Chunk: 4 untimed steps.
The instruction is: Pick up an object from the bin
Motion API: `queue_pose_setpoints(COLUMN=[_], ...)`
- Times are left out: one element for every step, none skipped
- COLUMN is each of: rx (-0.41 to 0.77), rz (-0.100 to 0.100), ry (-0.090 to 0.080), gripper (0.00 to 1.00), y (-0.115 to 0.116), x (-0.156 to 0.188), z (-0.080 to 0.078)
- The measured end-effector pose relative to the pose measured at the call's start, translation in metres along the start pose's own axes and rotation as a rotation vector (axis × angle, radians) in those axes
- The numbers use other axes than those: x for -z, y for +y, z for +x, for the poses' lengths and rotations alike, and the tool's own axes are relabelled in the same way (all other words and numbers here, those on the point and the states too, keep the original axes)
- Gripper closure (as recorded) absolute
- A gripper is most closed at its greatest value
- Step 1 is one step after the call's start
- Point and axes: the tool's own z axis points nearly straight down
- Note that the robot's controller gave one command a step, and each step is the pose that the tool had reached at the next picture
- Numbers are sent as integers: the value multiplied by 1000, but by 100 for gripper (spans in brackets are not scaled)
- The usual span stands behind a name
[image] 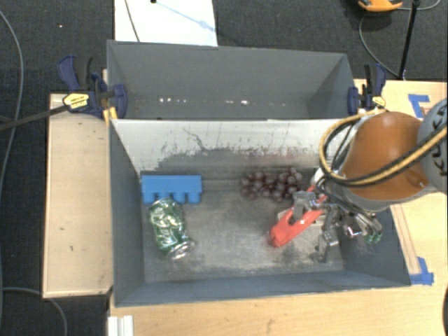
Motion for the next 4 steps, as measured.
queue_pose_setpoints(rx=[165,186,187,189], rz=[0,7,7,7], ry=[-9,-25,-25,-25], gripper=[0,100,100,100], y=[-12,1,1,1], x=[-36,-58,-58,-58], z=[-12,-29,-29,-28])
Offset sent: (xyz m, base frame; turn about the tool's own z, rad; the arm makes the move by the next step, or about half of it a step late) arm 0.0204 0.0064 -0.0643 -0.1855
